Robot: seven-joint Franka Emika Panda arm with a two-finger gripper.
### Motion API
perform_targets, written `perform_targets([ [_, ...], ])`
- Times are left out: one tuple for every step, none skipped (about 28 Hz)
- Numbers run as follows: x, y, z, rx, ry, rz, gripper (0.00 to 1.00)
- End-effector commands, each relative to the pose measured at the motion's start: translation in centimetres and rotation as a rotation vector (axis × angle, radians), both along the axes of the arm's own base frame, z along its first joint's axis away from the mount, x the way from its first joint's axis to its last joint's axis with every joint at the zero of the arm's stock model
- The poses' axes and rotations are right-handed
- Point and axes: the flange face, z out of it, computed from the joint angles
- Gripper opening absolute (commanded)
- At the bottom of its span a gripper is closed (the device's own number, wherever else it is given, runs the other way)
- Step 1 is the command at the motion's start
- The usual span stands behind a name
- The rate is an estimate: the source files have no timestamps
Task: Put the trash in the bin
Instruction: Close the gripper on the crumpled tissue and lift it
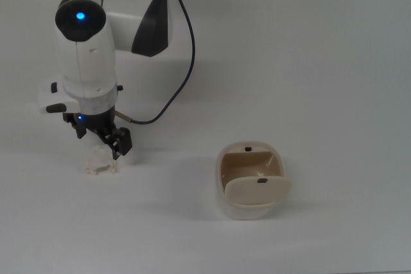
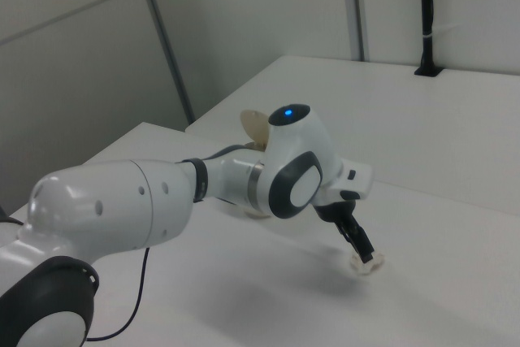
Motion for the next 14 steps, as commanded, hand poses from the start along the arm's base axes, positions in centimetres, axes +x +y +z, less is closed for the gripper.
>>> perform_targets([
  [0.2, -1.7, -2.3, -0.038, -0.019, -0.023, 1.0],
  [0.2, -2.0, -2.8, -0.043, -0.019, -0.024, 1.0],
  [0.3, -2.2, -3.3, -0.046, -0.02, -0.024, 1.0],
  [0.3, -2.4, -3.7, -0.051, -0.021, -0.022, 1.0],
  [0.4, -2.7, -4.3, -0.06, -0.021, -0.021, 1.0],
  [0.4, -2.7, -4.5, -0.061, -0.02, -0.02, 1.0],
  [0.4, -2.7, -4.5, -0.062, -0.02, -0.019, 1.0],
  [0.5, -2.6, -4.4, -0.063, -0.022, -0.018, 0.96],
  [0.5, -2.4, -4.4, -0.064, -0.022, -0.014, 0.93],
  [0.6, -1.7, -4.4, -0.062, -0.023, -0.008, 0.88],
  [0.7, -1.5, -4.4, -0.061, -0.024, -0.012, 0.84],
  [0.7, -1.2, -4.5, -0.06, -0.024, -0.017, 0.81],
  [0.8, -0.8, -4.5, -0.061, -0.026, -0.02, 0.77],
  [0.8, -0.5, -4.4, -0.067, -0.028, -0.018, 0.71],
])
